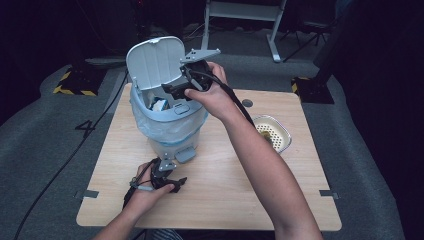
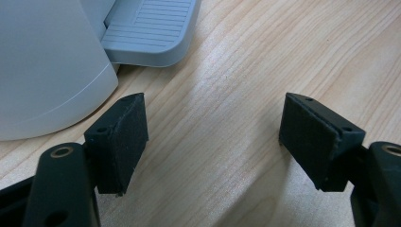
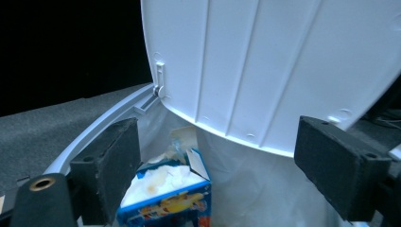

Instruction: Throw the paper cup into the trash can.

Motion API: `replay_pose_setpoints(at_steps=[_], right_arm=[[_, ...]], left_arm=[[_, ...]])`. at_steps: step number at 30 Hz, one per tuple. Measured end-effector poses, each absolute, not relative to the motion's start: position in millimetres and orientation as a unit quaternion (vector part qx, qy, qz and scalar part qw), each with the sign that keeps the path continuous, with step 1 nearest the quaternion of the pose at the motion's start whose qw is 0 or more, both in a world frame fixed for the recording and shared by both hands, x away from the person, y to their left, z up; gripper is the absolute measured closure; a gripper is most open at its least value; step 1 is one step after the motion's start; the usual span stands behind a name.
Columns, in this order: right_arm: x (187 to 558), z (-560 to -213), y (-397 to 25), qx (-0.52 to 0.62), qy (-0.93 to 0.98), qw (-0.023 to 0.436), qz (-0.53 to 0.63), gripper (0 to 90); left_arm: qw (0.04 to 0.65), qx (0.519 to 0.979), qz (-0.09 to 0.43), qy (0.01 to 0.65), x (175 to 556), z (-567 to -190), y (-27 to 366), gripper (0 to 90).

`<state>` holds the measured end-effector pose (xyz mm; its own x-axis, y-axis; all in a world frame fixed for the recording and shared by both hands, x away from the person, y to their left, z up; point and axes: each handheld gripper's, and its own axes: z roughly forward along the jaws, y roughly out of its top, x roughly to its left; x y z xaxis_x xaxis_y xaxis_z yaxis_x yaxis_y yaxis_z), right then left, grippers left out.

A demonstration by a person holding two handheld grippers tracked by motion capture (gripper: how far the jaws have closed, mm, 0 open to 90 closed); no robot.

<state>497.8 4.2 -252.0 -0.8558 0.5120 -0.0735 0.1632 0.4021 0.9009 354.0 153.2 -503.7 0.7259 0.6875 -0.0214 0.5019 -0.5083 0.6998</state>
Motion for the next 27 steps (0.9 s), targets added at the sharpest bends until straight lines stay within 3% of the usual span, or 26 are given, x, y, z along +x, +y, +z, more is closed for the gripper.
replay_pose_setpoints(at_steps=[9, 27], right_arm=[[486, -235, -31, 0.213, 0.814, 0.174, 0.512, 15.9], [450, -221, -146, 0.224, 0.819, 0.171, 0.5, 20.5]], left_arm=[[0.354, 0.859, 0.13, 0.347, 354, -504, 154, 24.6], [0.353, 0.857, 0.131, 0.353, 354, -504, 168, 24.6]])
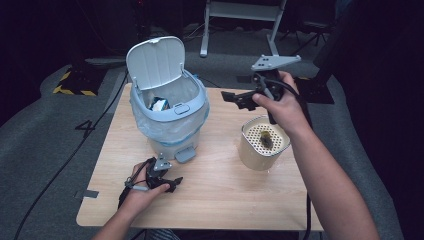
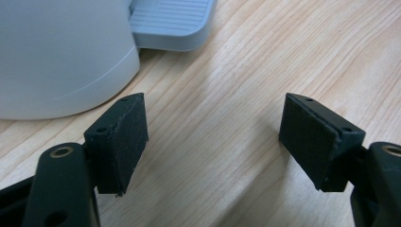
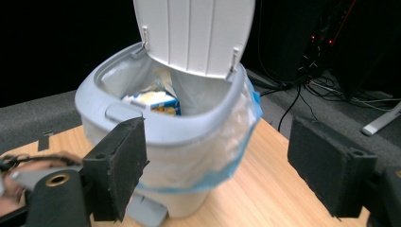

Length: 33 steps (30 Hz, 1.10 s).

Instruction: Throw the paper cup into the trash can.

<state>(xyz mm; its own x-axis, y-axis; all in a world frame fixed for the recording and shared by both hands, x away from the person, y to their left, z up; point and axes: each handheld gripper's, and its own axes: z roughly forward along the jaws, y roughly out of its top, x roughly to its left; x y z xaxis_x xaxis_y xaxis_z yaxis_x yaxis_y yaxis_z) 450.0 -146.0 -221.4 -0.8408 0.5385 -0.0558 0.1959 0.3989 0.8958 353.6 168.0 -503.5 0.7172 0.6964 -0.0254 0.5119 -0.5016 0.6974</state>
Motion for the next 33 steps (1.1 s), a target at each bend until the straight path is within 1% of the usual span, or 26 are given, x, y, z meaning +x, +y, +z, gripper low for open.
replay_pose_setpoints(at_steps=[6, 15, 19, 21, 29, 33], right_arm=[[434, -228, -187, 0.236, 0.813, 0.175, 0.503, 20.4], [412, -248, -233, 0.252, 0.809, 0.18, 0.499, 20.6], [401, -259, -249, 0.264, 0.81, 0.179, 0.493, 23.5], [396, -265, -257, 0.27, 0.809, 0.179, 0.49, 26.3], [381, -297, -288, 0.297, 0.803, 0.171, 0.487, 25.8], [374, -318, -304, 0.313, 0.799, 0.167, 0.486, 28.0]], left_arm=[[0.355, 0.855, 0.134, 0.354, 354, -504, 173, 24.6], [0.354, 0.854, 0.134, 0.356, 353, -504, 176, 24.5], [0.354, 0.854, 0.134, 0.356, 353, -504, 176, 24.5], [0.354, 0.854, 0.134, 0.356, 353, -504, 176, 24.5], [0.356, 0.853, 0.135, 0.357, 352, -504, 179, 24.5], [0.355, 0.853, 0.135, 0.358, 351, -504, 180, 24.5]])
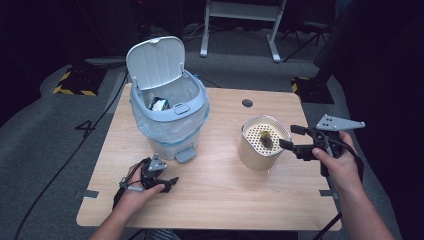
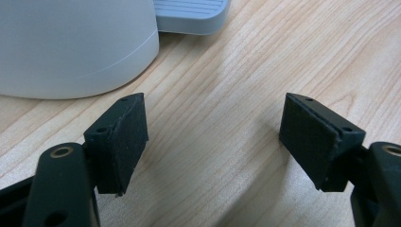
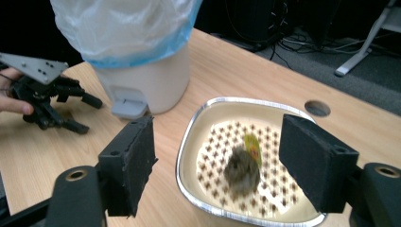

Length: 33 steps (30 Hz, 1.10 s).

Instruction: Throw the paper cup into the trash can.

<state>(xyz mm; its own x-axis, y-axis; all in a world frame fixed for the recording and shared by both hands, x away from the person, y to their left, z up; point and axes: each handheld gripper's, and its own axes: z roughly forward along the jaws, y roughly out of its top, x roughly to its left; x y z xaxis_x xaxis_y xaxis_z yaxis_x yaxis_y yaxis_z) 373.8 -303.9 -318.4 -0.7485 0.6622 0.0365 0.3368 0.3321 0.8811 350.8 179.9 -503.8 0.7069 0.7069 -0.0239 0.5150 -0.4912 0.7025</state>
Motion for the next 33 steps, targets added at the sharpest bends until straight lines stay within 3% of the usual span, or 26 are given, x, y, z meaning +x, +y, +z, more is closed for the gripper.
replay_pose_setpoints(at_steps=[9, 14, 22, 33], right_arm=[[356, -358, -325, 0.333, 0.798, 0.165, 0.475, 27.5], [352, -378, -331, 0.346, 0.797, 0.16, 0.468, 26.9], [352, -440, -341, 0.382, 0.807, 0.189, 0.408, 25.3], [355, -500, -353, 0.432, 0.801, 0.185, 0.37, 22.0]], left_arm=[[0.354, 0.851, 0.14, 0.361, 348, -504, 182, 24.7], [0.355, 0.849, 0.144, 0.364, 348, -503, 190, 31.5], [0.355, 0.849, 0.145, 0.365, 345, -503, 197, 30.1], [0.339, 0.848, 0.159, 0.376, 338, -499, 201, 30.4]])
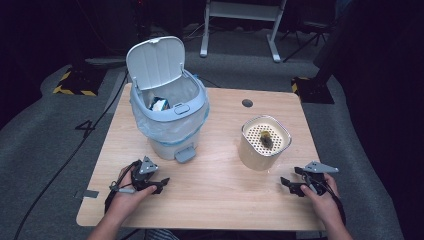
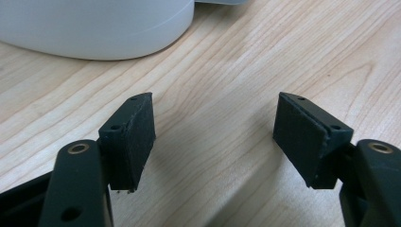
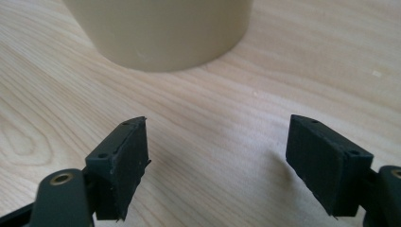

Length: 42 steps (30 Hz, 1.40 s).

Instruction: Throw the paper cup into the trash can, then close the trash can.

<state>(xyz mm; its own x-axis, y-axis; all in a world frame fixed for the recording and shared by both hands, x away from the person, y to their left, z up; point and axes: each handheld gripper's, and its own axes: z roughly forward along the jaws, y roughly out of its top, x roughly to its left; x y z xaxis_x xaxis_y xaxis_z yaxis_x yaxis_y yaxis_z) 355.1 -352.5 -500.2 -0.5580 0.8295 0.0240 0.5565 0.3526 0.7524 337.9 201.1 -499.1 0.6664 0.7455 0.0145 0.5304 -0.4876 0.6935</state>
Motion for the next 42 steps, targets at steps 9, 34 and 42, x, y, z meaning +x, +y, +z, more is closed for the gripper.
replay_pose_setpoints(at_steps=[9, 34, 42], right_arm=[[355, -504, -355, 0.437, 0.804, 0.199, 0.352, 17.0], [355, -505, -352, 0.456, 0.795, 0.204, 0.345, 13.0], [355, -505, -352, 0.456, 0.795, 0.204, 0.345, 13.0]], left_arm=[[0.371, 0.834, 0.147, 0.381, 333, -490, 205, 33.1], [0.437, 0.826, 0.143, 0.326, 344, -405, 238, 35.5], [0.452, 0.812, 0.147, 0.34, 350, -376, 248, 35.9]])
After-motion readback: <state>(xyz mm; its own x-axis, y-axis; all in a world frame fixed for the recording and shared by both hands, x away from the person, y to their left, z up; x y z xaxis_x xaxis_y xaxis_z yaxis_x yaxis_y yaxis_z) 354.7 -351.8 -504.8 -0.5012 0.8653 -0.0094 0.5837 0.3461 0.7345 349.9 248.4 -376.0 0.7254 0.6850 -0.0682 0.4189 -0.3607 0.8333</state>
